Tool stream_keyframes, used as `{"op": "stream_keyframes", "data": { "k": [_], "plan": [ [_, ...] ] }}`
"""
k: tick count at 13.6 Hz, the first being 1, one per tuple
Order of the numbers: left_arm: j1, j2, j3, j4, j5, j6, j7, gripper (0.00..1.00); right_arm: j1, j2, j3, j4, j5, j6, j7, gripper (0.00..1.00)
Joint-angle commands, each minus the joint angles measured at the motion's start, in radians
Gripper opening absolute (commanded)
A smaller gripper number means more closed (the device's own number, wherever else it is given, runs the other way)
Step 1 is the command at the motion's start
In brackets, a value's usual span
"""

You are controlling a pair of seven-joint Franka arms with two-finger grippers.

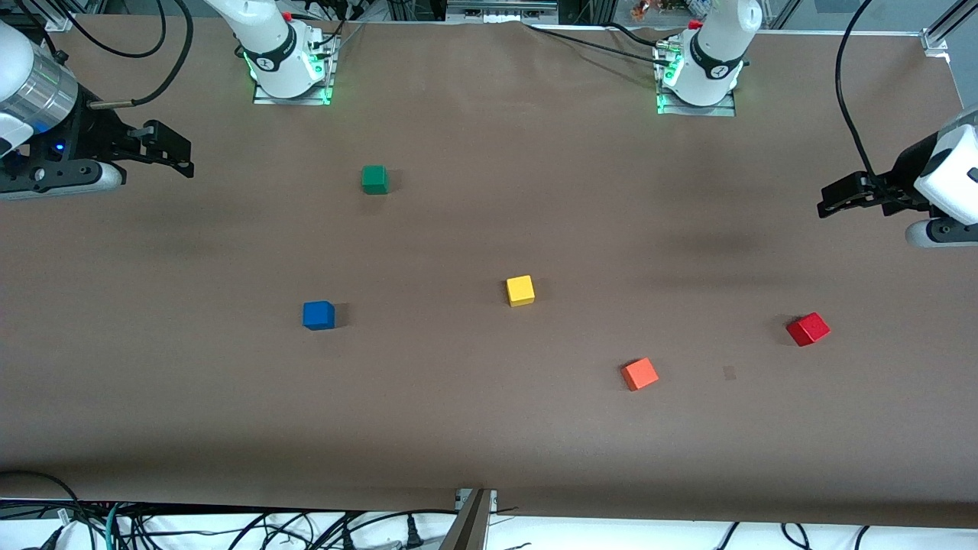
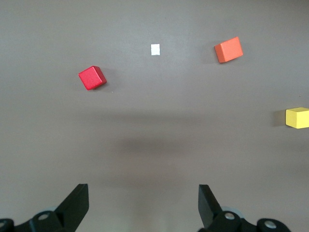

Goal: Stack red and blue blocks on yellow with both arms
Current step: 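Move the left gripper down to the red cube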

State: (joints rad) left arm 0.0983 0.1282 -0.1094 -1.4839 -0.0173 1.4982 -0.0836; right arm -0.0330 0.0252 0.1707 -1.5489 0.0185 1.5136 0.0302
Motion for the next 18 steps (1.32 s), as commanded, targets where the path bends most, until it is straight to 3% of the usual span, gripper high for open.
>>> {"op": "stream_keyframes", "data": {
  "k": [1, 6, 9, 14, 18],
  "plan": [
    [-0.003, 0.019, -0.001, 0.039, -0.009, -0.026, 0.005, 1.00, 0.002, 0.013, 0.001, 0.032, 0.008, -0.012, -0.009, 1.00],
    [0.000, 0.039, 0.002, 0.044, -0.010, -0.023, 0.005, 1.00, 0.010, 0.033, 0.004, 0.055, 0.008, -0.009, -0.009, 1.00],
    [0.043, 0.120, 0.020, 0.065, -0.012, 0.010, 0.015, 1.00, 0.012, 0.048, 0.004, 0.056, -0.023, 0.003, -0.010, 1.00],
    [0.084, 0.270, 0.022, 0.063, 0.114, 0.148, 0.013, 1.00, 0.010, 0.050, 0.003, 0.056, -0.025, 0.007, -0.010, 1.00],
    [0.205, 0.410, 0.022, 0.019, 0.063, 0.344, 0.013, 1.00, 0.005, 0.052, 0.001, 0.055, -0.022, 0.007, -0.010, 1.00]
  ]
}}
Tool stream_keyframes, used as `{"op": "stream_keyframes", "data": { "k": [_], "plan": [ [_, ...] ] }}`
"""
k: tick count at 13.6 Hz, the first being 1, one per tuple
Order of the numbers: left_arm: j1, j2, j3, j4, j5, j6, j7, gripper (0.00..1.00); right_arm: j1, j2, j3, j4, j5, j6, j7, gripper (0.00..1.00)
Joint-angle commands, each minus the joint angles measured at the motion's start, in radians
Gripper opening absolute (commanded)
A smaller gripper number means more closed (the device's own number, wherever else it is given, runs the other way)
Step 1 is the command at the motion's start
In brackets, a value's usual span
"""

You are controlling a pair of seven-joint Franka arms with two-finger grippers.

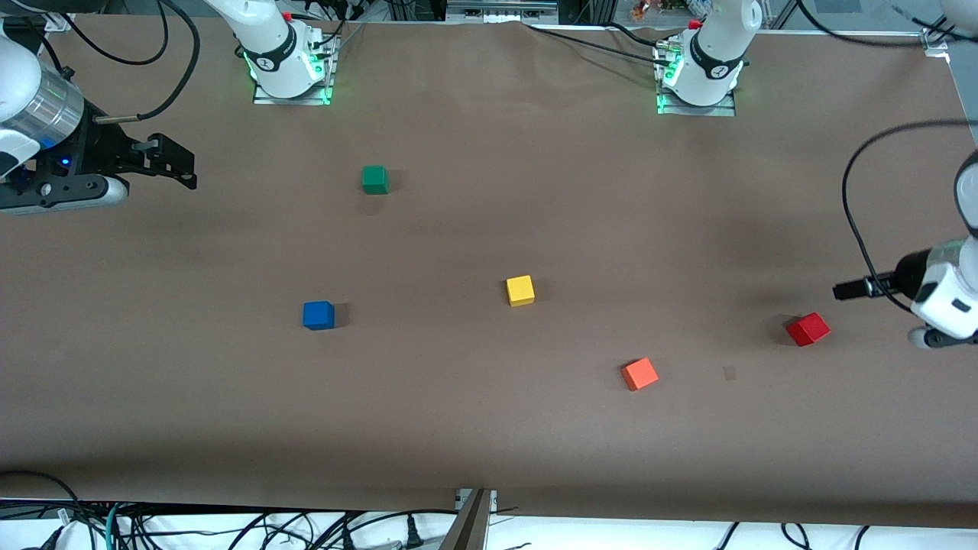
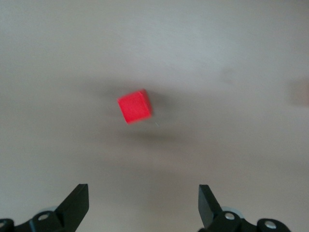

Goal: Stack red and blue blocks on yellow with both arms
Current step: 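Move the left gripper down to the red cube, then close the left gripper on the red cube and lift it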

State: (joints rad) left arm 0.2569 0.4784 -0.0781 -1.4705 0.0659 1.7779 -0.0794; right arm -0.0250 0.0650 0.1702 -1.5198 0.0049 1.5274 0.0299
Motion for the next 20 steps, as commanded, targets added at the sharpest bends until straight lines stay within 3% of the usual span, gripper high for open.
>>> {"op": "stream_keyframes", "data": {
  "k": [1, 8, 15, 17, 18, 20],
  "plan": [
    [0.053, 0.083, -0.009, -0.016, -0.020, 0.119, 0.009, 1.00, -0.003, 0.012, 0.002, 0.024, -0.006, -0.007, -0.008, 1.00],
    [0.071, 0.149, -0.009, -0.241, -0.050, 0.584, -0.032, 1.00, -0.006, 0.021, -0.001, 0.023, -0.006, -0.007, -0.008, 1.00],
    [0.073, 0.180, -0.009, -0.278, -0.060, 0.661, -0.071, 1.00, -0.006, 0.035, -0.002, 0.023, -0.010, -0.006, -0.010, 1.00],
    [0.074, 0.180, -0.009, -0.298, -0.058, 0.667, -0.069, 0.56, -0.006, 0.035, -0.002, 0.021, -0.008, -0.006, -0.010, 1.00],
    [0.073, 0.178, -0.009, -0.303, -0.058, 0.667, -0.066, 0.39, -0.006, 0.035, -0.002, 0.023, -0.008, -0.006, -0.008, 1.00],
    [0.074, 0.180, -0.009, -0.291, -0.057, 0.666, -0.051, 0.37, -0.006, 0.036, 0.000, 0.021, -0.008, -0.006, -0.010, 1.00]
  ]
}}
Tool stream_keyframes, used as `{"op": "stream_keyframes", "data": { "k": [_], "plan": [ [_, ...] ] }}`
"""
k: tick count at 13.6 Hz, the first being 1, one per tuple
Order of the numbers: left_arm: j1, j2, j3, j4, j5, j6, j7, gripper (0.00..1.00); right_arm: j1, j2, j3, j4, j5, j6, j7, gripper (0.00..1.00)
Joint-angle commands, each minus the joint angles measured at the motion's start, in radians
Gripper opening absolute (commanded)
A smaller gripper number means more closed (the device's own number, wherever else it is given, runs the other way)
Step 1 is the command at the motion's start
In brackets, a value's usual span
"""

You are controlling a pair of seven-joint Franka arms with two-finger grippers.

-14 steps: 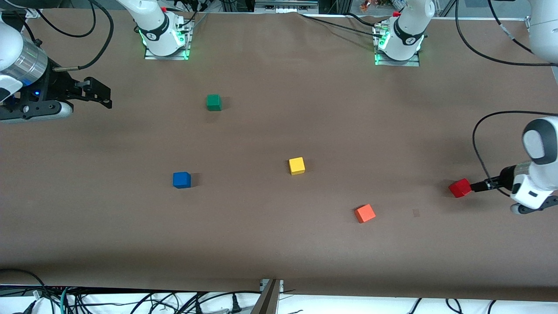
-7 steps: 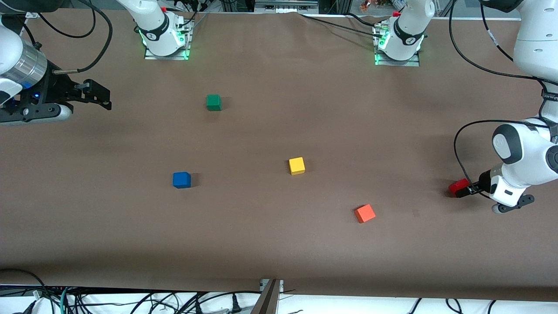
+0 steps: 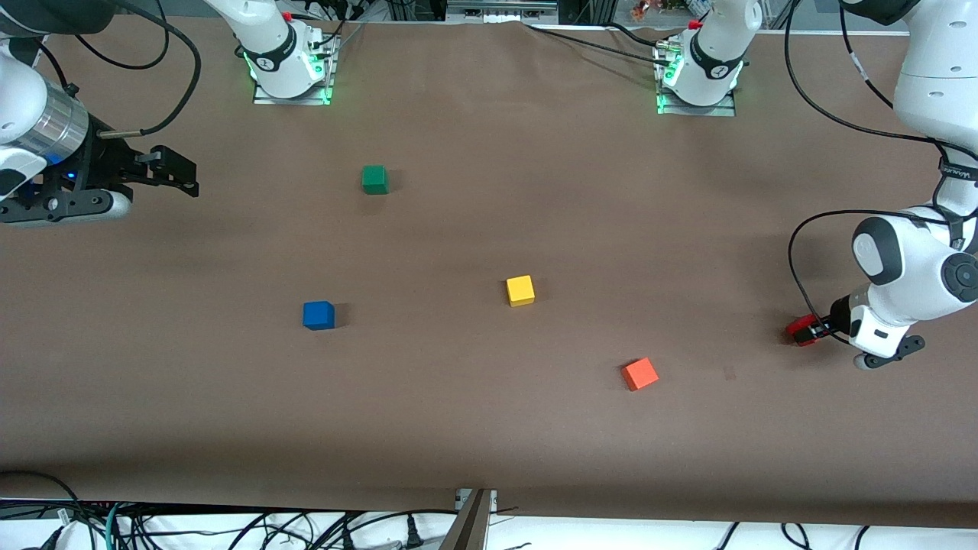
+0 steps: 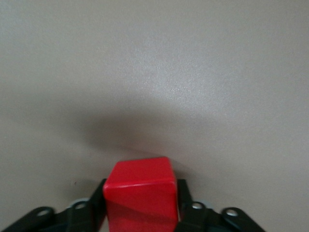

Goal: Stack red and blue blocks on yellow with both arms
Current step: 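Close the left gripper on the red cube and lift it, then carry the red cube over the yellow cube while the right gripper reaches the blue cube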

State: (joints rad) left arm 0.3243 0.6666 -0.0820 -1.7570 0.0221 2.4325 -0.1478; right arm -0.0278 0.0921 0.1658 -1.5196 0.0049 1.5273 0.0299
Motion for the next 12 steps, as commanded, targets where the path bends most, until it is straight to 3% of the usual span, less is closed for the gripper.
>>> {"op": "stream_keyframes", "data": {
  "k": [1, 4, 7, 9, 10, 12],
  "plan": [
    [0.007, -0.015, -0.005, 0.001, -0.011, 0.007, 0.017, 0.38, -0.003, 0.009, 0.003, 0.021, -0.008, -0.006, -0.010, 1.00],
    [-0.007, -0.073, -0.056, 0.007, -0.010, -0.050, 0.025, 0.33, -0.003, 0.009, 0.003, 0.021, -0.008, -0.006, -0.010, 1.00],
    [-0.013, -0.111, -0.213, 0.034, -0.001, -0.093, 0.008, 0.32, -0.003, 0.017, 0.003, 0.019, -0.008, -0.006, -0.008, 1.00],
    [-0.135, -0.104, -0.234, 0.141, 0.065, -0.244, -0.001, 0.30, 0.000, 0.017, 0.003, 0.004, -0.011, -0.006, -0.007, 1.00],
    [-0.190, -0.101, -0.236, 0.195, 0.077, -0.324, -0.039, 0.22, 0.002, 0.017, 0.004, -0.013, -0.014, -0.003, -0.007, 1.00],
    [-0.321, -0.094, -0.236, 0.241, 0.090, -0.365, -0.294, 0.21, 0.003, 0.009, 0.008, -0.085, -0.011, 0.045, 0.011, 1.00]
  ]
}}
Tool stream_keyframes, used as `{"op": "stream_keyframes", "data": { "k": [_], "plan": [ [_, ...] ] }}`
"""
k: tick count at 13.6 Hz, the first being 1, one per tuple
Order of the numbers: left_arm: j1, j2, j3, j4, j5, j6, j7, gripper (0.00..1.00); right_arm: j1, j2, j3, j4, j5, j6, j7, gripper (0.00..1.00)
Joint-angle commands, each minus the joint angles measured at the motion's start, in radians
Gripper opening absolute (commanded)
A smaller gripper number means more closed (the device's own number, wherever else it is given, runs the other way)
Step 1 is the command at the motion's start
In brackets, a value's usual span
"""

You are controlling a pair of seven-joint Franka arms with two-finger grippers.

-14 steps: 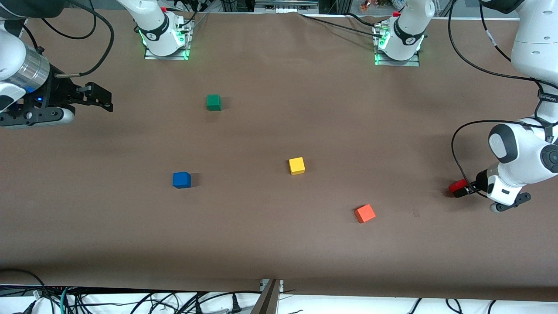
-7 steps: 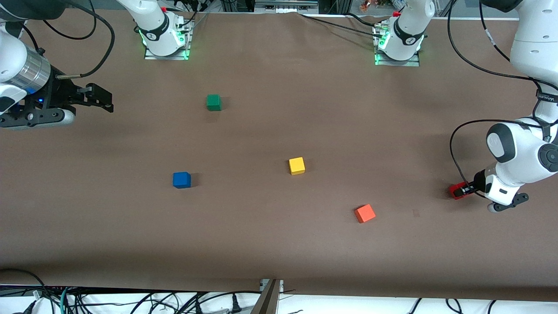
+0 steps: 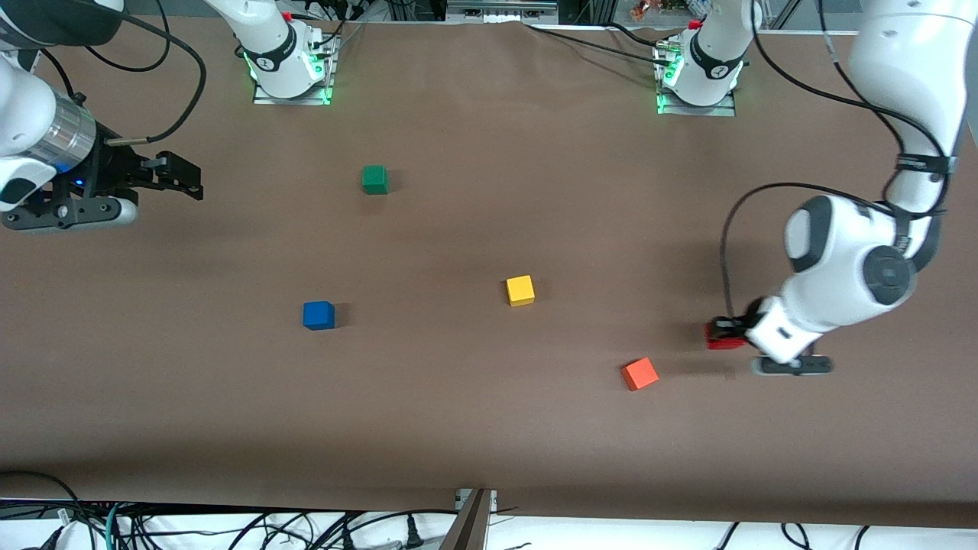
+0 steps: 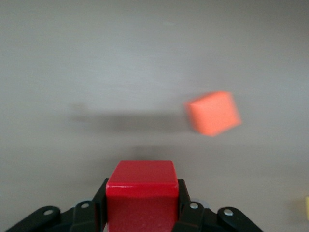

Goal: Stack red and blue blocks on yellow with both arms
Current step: 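Carry the red cube over the yellow cube while the right gripper reaches the blue cube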

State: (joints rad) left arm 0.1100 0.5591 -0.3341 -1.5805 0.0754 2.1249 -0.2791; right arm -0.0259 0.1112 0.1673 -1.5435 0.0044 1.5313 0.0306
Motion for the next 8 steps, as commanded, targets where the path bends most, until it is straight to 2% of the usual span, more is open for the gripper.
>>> {"op": "stream_keyframes", "data": {
  "k": [1, 4, 8],
  "plan": [
    [-0.183, 0.025, 0.018, 0.068, 0.037, -0.057, -0.270, 0.21, 0.001, -0.013, 0.006, -0.093, -0.006, 0.084, 0.014, 1.00],
    [-0.344, 0.112, 0.021, 0.141, 0.037, -0.051, -0.495, 0.22, 0.012, 0.051, 0.009, -0.174, -0.001, 0.267, 0.047, 1.00],
    [-0.441, 0.200, 0.038, 0.207, 0.037, -0.042, -0.551, 0.22, 0.052, 0.208, 0.009, -0.204, 0.005, 0.496, 0.087, 1.00]
  ]
}}
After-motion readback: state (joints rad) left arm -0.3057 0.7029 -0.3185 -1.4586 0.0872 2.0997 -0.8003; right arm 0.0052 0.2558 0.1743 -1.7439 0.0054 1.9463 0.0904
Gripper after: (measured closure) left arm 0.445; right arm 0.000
